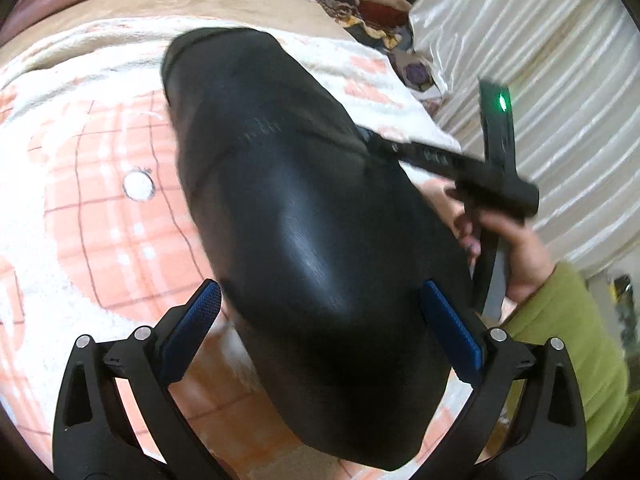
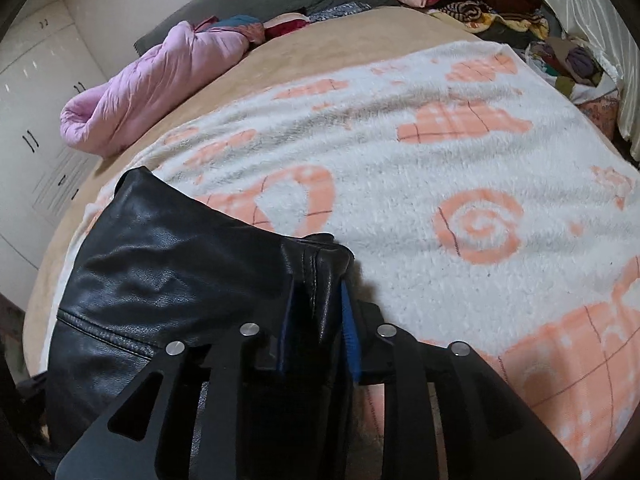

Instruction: Fold large clothes

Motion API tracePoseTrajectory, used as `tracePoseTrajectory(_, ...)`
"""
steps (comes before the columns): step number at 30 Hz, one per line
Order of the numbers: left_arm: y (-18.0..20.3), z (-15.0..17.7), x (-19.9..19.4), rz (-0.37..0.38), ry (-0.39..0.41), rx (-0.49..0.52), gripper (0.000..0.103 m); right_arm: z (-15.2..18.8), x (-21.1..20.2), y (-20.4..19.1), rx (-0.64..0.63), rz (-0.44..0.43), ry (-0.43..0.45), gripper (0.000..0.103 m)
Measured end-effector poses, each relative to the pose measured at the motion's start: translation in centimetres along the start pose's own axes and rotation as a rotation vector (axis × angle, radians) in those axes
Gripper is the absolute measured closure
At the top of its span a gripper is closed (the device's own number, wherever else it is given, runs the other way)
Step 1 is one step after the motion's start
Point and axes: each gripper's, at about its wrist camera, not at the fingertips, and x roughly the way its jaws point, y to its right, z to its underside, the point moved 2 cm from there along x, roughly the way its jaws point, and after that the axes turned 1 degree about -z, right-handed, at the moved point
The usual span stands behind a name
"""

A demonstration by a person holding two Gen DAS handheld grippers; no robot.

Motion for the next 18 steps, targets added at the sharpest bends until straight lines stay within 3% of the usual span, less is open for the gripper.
tracePoseTrajectory(2, -1.0, -1.1, 0.3, -0.009, -0.015, -0.025, 0.01, 0.0, -0.6, 0.3, 0.027, -0.018, 0.013, 0.062)
tracePoseTrajectory(5, -1.5, -1.6, 1.6, 0.013, -0.067, -0.054, 0.01, 0.2, -2.7, 0.7, 0.078, -0.032, 0.055, 0.039)
tracePoseTrajectory(7, -1.4, -1.6, 1.8, 0.009, -0.068, -0.047, 0.008, 0.6, -4.3, 0.9, 0.107, -0.083, 0.066, 0.029)
tracePoseTrajectory(9, -1.4, -1.6, 1.9, 0.019, -0.07, -0.053, 0.008, 1.4, -5.7, 0.9, 0.119, -0.164, 0.048, 0.01)
tracePoseTrajectory(11, -1.3, -1.6, 2.0, 0.02, -0.068, -0.051, 0.008, 2.3, -6.7, 0.8, 0.114, -0.211, 0.032, 0.007)
tracePoseTrajectory(18, -1.1, -1.1, 2.1, 0.019, -0.071, -0.053, 0.008, 6.5, -5.5, 1.0, 0.113, -0.384, -0.166, 0.007)
